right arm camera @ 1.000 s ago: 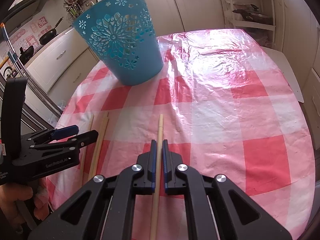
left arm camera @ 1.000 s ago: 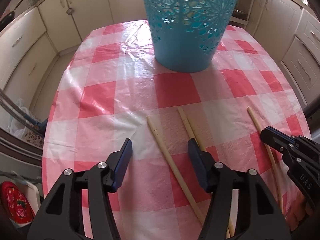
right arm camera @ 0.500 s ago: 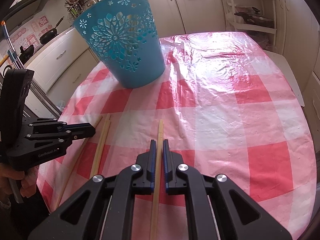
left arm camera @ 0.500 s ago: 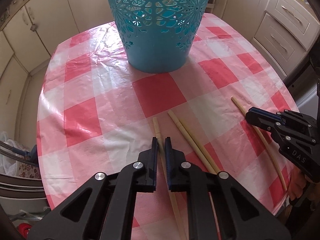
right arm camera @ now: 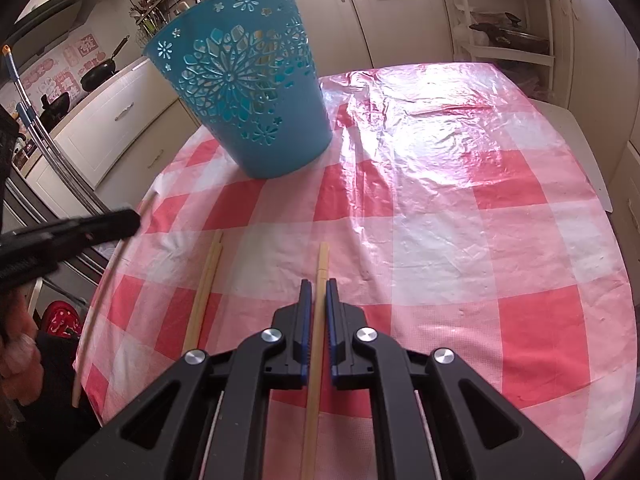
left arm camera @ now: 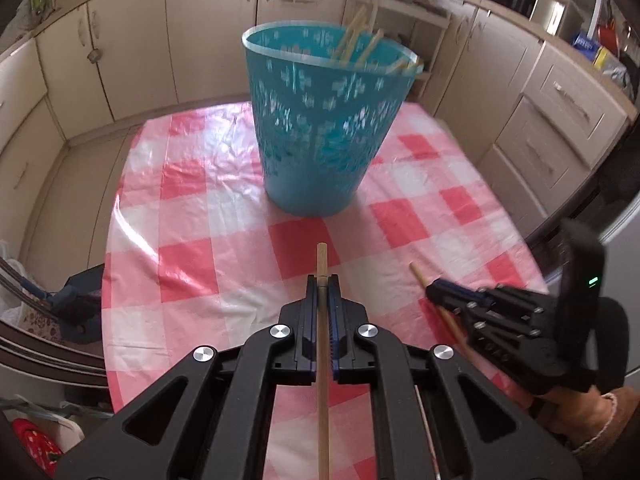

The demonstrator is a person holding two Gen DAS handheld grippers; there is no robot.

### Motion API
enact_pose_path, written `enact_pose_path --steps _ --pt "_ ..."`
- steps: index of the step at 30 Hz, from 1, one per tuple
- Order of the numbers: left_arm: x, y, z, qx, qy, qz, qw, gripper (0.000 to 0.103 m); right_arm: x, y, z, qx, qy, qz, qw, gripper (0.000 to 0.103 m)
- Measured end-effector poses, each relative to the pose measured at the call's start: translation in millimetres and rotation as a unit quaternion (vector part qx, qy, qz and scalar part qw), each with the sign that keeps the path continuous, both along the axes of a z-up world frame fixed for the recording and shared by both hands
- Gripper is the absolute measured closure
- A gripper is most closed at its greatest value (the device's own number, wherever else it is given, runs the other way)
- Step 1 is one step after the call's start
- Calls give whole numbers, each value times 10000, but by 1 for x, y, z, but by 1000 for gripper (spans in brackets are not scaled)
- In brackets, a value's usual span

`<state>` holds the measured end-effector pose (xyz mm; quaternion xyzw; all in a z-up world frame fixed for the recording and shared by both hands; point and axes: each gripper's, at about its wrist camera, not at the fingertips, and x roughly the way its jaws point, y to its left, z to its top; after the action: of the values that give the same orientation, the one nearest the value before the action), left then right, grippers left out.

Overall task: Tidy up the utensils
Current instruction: 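Lift the stick with the left tool and drop it into the basket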

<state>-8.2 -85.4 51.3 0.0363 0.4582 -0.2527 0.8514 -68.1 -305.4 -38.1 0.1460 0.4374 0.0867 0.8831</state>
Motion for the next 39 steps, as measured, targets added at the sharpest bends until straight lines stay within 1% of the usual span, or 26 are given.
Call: enact_pose_path --steps 3,4,6,9,12,13,15,18,20,22,24,27,30,35,38,39 --pt "3 11 44 -546 -310 16 9980 98 0 0 0 -7 -3 -4 10000 95" --pt "6 13 59 -763 -442 27 9961 98 0 0 0 -10 -4 -4 10000 95" --pt "12 15 88 -1075 -758 80 9913 98 -1 0 0 -25 -7 -4 10000 95" --pt "26 10 120 -1418 -1212 199 9822 98 -1 1 1 -46 -12 -8 10000 95" --pt "47 0 145 -1679 -1722 387 9699 98 -1 1 1 -43 -13 -9 10000 95" --pt "55 -4 151 -1778 -1891 487 9645 98 -1 1 1 -36 -12 -9 10000 95" --pt "69 -13 161 -1871 -2226 670 9545 98 -2 1 1 -7 -9 -13 10000 95" --pt "85 -30 171 -1829 -2683 921 9413 98 -1 -1 0 71 2 -13 10000 95" --pt "98 -38 172 -1794 -2835 1069 9360 98 -1 -3 0 119 9 -11 9999 95" --pt "113 -48 165 -1731 -2934 1211 9323 98 -1 -4 0 146 13 -12 9999 95" --pt "126 -56 154 -1660 -2954 1335 9313 98 0 -4 0 159 16 -10 9999 95" --pt "140 -61 133 -1595 -2810 1446 9352 98 0 -5 0 197 22 -9 9998 95" --pt "143 -63 114 -1510 -2719 1455 9392 98 1 -5 0 220 26 -9 9998 95" --pt "139 -67 91 -1114 -2543 1274 9522 98 1 -4 0 179 18 -1 9998 95" --pt "134 -62 82 -928 -2312 1186 9612 91 1 -2 0 138 9 5 9999 95" --pt "130 -59 80 -891 -2257 1194 9627 79 1 -2 0 140 3 8 9999 95"
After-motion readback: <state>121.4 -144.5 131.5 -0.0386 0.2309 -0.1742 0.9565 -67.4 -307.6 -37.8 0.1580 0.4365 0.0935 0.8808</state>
